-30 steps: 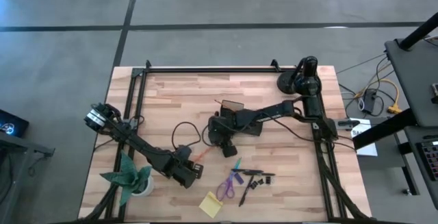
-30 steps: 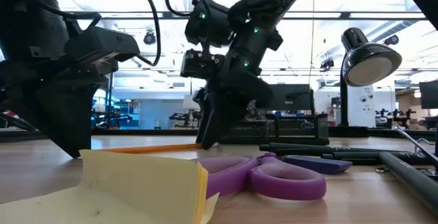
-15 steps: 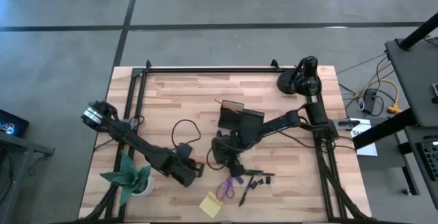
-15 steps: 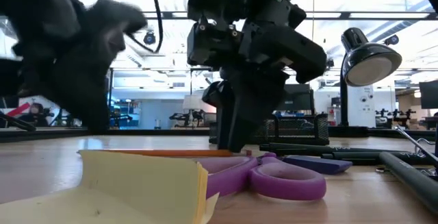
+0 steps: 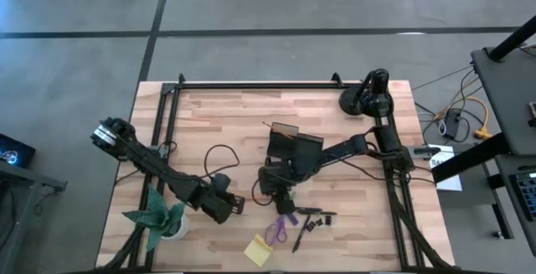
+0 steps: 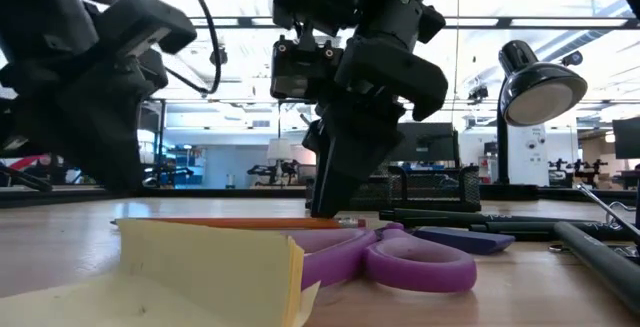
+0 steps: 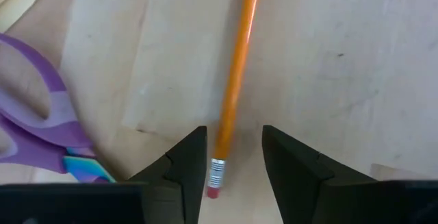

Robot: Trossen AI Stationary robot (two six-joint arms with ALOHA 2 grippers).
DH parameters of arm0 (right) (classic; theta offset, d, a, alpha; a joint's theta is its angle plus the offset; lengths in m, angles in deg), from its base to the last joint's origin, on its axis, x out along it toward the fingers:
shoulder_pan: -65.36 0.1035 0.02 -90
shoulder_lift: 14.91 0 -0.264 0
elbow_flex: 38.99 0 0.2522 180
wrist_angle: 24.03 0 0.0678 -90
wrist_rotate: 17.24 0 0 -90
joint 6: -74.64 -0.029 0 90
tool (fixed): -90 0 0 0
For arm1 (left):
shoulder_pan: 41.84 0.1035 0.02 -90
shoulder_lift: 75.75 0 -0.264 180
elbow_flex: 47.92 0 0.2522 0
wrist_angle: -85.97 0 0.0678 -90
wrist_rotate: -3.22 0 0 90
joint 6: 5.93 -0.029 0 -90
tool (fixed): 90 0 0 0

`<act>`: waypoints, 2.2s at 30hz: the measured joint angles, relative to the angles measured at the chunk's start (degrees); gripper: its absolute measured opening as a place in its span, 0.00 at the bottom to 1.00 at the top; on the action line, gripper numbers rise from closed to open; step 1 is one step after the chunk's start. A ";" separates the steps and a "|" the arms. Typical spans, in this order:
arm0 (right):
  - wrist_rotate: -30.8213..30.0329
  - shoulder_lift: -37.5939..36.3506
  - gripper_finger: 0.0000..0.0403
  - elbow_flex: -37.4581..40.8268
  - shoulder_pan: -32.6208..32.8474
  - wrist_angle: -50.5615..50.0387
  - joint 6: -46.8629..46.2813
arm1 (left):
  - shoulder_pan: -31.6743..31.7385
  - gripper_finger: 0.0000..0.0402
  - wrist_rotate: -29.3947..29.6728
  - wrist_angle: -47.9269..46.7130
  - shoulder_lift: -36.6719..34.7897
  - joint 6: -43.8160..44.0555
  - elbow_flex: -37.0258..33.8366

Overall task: Pick and place office supplies into organizer
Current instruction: Put the yellow pencil into the black desk organizer

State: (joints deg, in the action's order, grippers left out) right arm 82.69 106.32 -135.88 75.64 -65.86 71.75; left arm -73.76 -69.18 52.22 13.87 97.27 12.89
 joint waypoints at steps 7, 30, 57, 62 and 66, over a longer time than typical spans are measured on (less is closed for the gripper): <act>0.01 -0.03 0.33 -0.02 0.17 0.11 -0.18 | 0.09 0.06 0.79 -0.36 -0.10 0.26 -1.92; -0.02 -0.11 0.33 -0.11 0.37 0.37 -0.15 | 1.11 0.06 2.30 0.02 0.24 -0.62 -2.47; -4.42 -1.12 0.33 -0.13 0.31 -0.38 2.55 | 1.16 0.06 2.30 7.79 1.94 -0.53 -5.45; -4.52 -1.53 0.33 -0.14 0.33 -1.77 5.51 | 1.16 0.06 2.19 7.77 1.95 -1.54 -5.51; -6.32 -1.39 0.33 -0.15 0.33 -1.41 5.88 | 1.16 0.06 2.14 7.75 1.96 -1.73 -5.54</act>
State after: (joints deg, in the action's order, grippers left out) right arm 76.37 104.93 -136.04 75.97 -67.27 77.63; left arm -72.61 -67.04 59.96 15.84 95.55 7.35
